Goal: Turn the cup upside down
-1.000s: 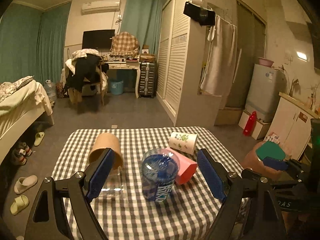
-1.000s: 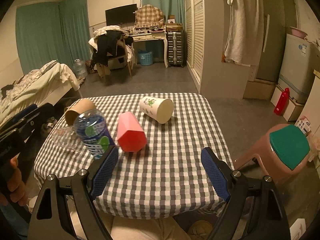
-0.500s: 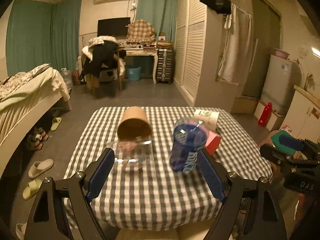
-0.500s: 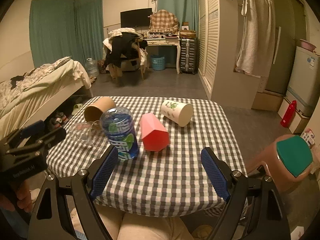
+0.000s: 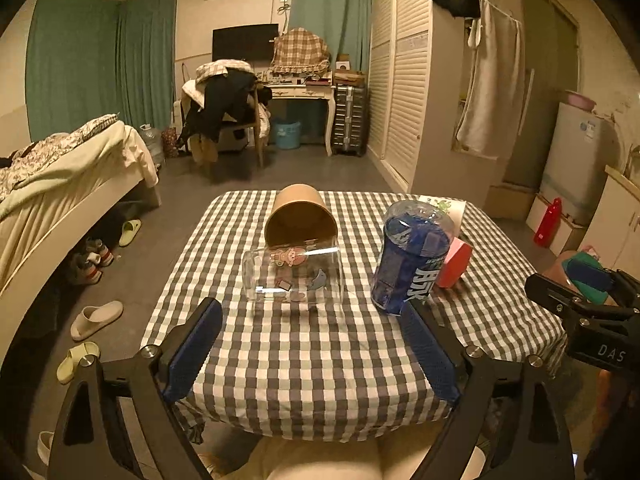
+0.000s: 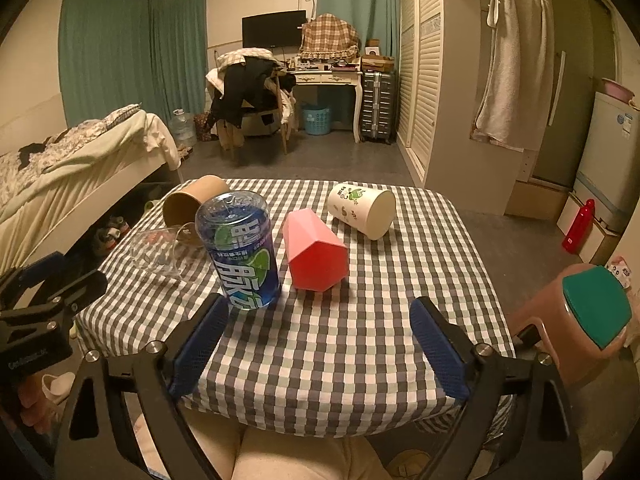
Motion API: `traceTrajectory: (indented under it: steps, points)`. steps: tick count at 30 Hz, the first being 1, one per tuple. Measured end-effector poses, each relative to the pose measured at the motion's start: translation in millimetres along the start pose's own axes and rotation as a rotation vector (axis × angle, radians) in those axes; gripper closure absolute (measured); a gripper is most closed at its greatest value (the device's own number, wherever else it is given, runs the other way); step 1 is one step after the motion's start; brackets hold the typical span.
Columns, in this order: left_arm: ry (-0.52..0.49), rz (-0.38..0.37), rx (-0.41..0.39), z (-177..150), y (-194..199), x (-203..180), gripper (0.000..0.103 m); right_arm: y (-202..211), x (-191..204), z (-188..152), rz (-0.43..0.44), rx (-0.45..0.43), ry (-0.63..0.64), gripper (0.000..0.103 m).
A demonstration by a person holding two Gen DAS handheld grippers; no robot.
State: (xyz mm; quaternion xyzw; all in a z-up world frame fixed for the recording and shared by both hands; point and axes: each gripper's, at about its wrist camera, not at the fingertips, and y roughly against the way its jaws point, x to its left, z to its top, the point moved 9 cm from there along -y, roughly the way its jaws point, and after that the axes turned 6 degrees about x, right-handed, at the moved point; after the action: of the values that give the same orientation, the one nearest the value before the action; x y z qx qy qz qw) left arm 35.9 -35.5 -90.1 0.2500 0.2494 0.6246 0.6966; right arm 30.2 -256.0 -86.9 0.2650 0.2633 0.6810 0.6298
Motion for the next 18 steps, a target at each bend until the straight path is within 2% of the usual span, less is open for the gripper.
traceTrajectory:
  steps: [2, 6, 18]
  points:
    - [0.011, 0.012, -0.003, 1.8, -1.2, 2.0, 0.004, -3.7, -0.2, -0.3, -0.007, 0.004, 0.002, 0.006]
    - [0.02, 0.032, -0.018, 4.8, -2.1, 5.2, 0.001, -10.8, -2.9, -1.1, -0.02, 0.013, -0.01, 0.0]
    - [0.018, 0.051, -0.021, 5.9, -7.0, 7.2, 0.0, -15.0, -8.7, -2.1, -0.029, 0.021, -0.021, 0.0]
